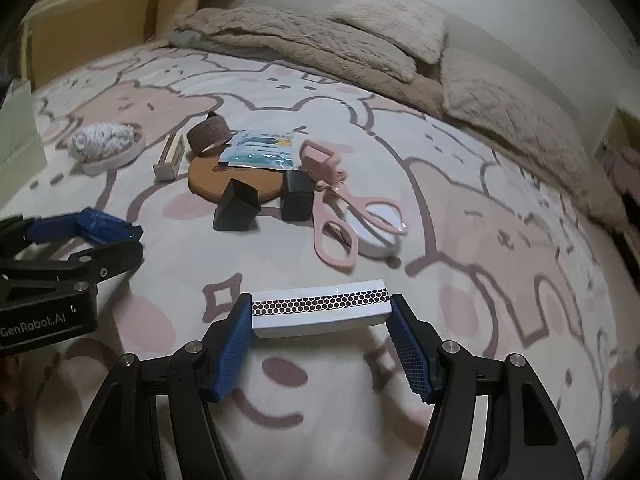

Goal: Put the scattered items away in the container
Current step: 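Carry the blue tube and white mesh box toward the white shoe box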

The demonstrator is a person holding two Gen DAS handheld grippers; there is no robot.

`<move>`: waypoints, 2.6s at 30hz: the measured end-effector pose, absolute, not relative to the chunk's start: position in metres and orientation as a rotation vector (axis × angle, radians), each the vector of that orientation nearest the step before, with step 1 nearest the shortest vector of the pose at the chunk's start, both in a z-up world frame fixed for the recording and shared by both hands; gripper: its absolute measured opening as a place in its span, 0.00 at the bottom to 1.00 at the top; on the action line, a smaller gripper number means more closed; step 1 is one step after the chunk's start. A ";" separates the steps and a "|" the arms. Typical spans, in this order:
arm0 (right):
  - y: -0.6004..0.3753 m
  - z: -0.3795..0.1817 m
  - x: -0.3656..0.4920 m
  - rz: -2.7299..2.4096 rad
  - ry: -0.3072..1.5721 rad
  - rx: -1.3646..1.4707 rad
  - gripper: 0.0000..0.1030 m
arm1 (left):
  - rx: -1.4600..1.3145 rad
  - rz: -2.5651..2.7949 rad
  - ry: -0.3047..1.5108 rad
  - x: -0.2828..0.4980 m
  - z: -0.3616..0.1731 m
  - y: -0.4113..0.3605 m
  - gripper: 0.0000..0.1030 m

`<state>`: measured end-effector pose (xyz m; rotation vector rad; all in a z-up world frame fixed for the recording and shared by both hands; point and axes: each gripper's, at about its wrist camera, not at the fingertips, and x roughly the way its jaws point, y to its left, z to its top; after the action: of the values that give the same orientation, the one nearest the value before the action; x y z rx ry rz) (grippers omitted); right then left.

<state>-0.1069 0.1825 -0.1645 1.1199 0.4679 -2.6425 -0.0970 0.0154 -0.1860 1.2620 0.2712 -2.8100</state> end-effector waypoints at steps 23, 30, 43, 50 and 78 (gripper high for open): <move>0.203 -0.131 -0.048 -2.715 0.241 1.122 0.65 | 1.195 -2.863 0.132 -0.040 -0.144 0.025 0.80; 0.206 -0.125 -0.032 -2.736 0.192 1.112 0.65 | 1.166 -2.902 0.091 -0.023 -0.131 0.030 0.80; 0.211 -0.120 -0.004 -2.760 0.140 1.097 0.65 | 1.156 -2.906 0.053 0.005 -0.129 0.031 0.80; 0.208 -0.110 0.013 -2.772 0.114 1.055 0.65 | 1.130 -2.924 0.054 0.021 -0.121 0.029 0.80; 0.165 -0.038 0.054 -2.758 0.137 0.779 0.65 | 0.910 -2.979 0.129 0.068 -0.042 -0.026 0.80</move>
<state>0.0536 0.1652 -0.0376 0.7786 0.1372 -2.7584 0.0676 -0.0255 -0.0415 0.9097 0.1291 -2.9786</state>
